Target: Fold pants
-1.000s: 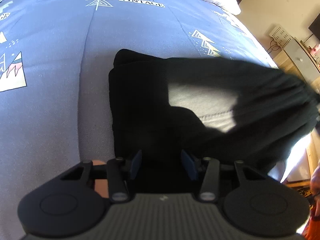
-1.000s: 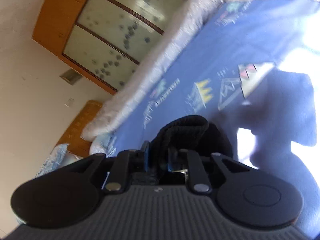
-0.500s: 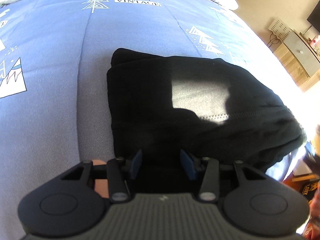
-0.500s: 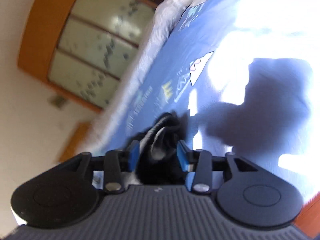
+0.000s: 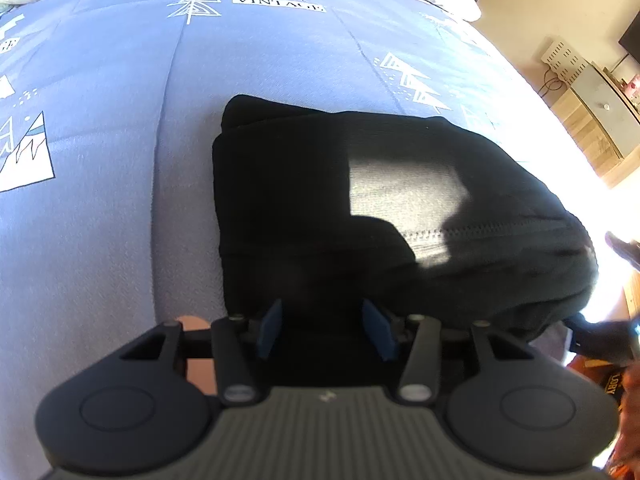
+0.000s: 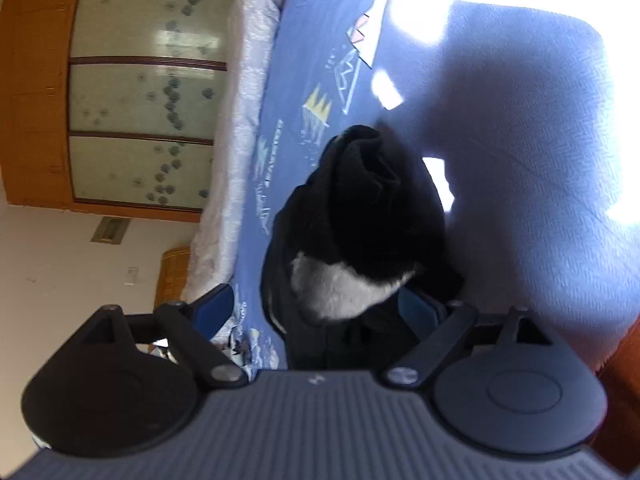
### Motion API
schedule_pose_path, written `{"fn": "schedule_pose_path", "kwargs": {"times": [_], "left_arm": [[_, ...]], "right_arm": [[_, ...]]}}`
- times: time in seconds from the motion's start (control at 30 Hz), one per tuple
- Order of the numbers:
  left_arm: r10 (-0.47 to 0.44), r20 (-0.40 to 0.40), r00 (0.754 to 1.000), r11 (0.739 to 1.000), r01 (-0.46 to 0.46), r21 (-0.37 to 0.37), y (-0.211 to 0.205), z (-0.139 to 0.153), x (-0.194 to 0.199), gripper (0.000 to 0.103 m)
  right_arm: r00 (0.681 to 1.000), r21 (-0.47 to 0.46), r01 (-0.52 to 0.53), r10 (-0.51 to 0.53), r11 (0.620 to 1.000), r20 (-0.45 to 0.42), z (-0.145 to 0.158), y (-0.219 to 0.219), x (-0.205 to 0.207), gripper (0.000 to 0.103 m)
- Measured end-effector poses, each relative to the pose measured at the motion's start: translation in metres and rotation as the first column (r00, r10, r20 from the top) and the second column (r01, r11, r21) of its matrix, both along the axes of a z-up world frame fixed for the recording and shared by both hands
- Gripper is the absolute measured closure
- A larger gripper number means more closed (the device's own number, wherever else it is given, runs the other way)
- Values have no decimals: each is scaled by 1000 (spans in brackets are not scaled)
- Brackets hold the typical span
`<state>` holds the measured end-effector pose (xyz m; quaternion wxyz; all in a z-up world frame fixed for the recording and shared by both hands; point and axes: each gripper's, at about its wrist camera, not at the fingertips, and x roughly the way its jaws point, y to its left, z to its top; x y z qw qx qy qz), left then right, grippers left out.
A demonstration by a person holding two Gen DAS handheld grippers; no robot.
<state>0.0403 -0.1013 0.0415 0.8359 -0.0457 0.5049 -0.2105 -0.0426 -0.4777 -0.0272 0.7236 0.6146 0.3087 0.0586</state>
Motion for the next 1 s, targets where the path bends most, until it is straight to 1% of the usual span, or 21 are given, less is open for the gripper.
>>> {"fn": "schedule_pose_path", "kwargs": {"times": [0.03,0.07,0.1,0.13,0.2,0.23,0.27,0.3,0.33,0.37,0.4,0.43,0.47,0.57,0.6,0.67,0.73,0.8,0.87,0.93,1.0], "left_arm": [[2,0,1000,1000,-2,-1,0,0,0,56],[3,0,1000,1000,-3,-2,0,0,0,56],[4,0,1000,1000,-4,-1,0,-1,1,56],[4,2,1000,1000,-4,-1,0,-1,0,56],[-1,7,1000,1000,1,-1,0,-1,0,55],[-4,9,1000,1000,4,-2,0,-1,0,54],[-6,11,1000,1000,6,-5,0,-1,-1,54],[-8,12,1000,1000,8,-10,-1,-2,-2,54],[-7,11,1000,1000,7,-13,-1,-2,-1,54],[-5,8,1000,1000,5,-10,-1,-3,-1,54],[-5,6,1000,1000,5,-5,-1,-3,0,54],[-5,7,1000,1000,5,-2,-1,-3,0,53],[-6,8,1000,1000,6,-2,-2,-3,0,53],[-14,15,1000,1000,14,5,-4,-3,-1,51],[-19,19,1000,1000,19,10,-6,-3,-2,50],[-28,25,999,999,27,20,-8,-3,-2,48],[-30,25,999,999,29,28,-10,-2,-2,46],[-29,24,999,999,29,33,-12,-1,-1,46],[-29,22,999,999,29,29,-10,-1,-1,47],[-31,23,999,999,31,24,-9,-1,-2,47],[-35,27,999,999,34,26,-10,-2,-2,46]], "right_arm": [[1000,32,17,-16,999,-23,-5,-4,6,12],[999,46,29,-27,999,-29,-8,-10,10,16],[999,15,29,-29,999,-19,-3,-12,13,27],[1000,-54,6,-6,999,2,7,-12,19,68],[995,-198,-31,49,980,90,34,-6,23,70],[983,-258,-41,85,965,161,49,-1,22,72],[957,-327,-40,130,944,260,66,7,18,73],[921,-400,-29,180,916,345,81,15,11,74],[875,-480,-8,239,877,421,92,25,2,74],[805,-582,32,324,813,497,98,37,-12,74],[758,-655,62,391,753,522,96,46,-22,74],[755,-696,57,425,716,499,85,50,-29,74],[785,-692,15,420,722,455,69,46,-29,74],[909,-611,-75,305,788,282,10,21,-33,75],[927,-559,-84,270,825,260,-5,11,-38,75],[939,-422,-69,202,904,279,-22,-5,-52,74],[953,-385,-50,159,922,258,-25,-7,-57,71],[962,-351,-35,127,936,242,-23,-8,-56,65],[971,-356,9,77,934,227,-13,-10,-55,49],[969,-416,116,-11,902,247,2,-10,-61,39],[957,-450,183,-55,874,284,14,-9,-62,37]]}}
